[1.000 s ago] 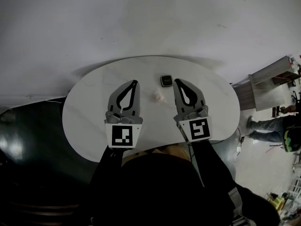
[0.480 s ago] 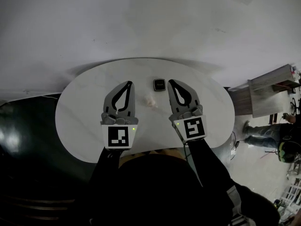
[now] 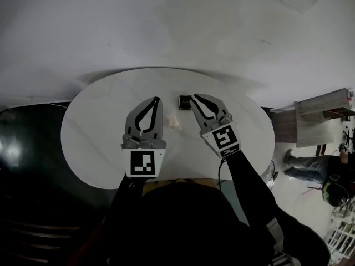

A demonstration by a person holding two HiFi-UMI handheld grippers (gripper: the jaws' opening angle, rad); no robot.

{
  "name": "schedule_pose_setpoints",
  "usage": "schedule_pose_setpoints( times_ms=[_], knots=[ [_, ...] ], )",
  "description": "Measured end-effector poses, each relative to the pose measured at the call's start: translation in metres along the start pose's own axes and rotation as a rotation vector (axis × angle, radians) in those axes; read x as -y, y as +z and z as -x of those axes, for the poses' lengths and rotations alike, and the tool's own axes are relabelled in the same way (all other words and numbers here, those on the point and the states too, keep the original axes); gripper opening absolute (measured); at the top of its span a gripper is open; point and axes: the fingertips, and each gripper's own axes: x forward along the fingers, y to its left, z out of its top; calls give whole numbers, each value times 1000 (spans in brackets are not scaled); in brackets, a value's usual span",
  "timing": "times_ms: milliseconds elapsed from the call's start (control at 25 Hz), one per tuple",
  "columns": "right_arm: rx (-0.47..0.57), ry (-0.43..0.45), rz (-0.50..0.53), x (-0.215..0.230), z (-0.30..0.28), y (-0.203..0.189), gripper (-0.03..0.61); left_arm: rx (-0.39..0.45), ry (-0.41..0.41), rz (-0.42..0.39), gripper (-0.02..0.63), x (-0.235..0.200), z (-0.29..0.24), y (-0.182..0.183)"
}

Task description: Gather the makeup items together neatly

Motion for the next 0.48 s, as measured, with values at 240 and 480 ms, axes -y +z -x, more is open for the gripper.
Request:
schedule_pose_setpoints(
  times_ms=[240, 480],
  knots=[
    [-298, 292, 196, -6, -41, -84, 210, -36, 41, 20, 17, 0, 1, -11],
    [-548, 545, 427, -12, -61, -164, 284, -94, 77, 16, 17, -8, 6, -27]
  ],
)
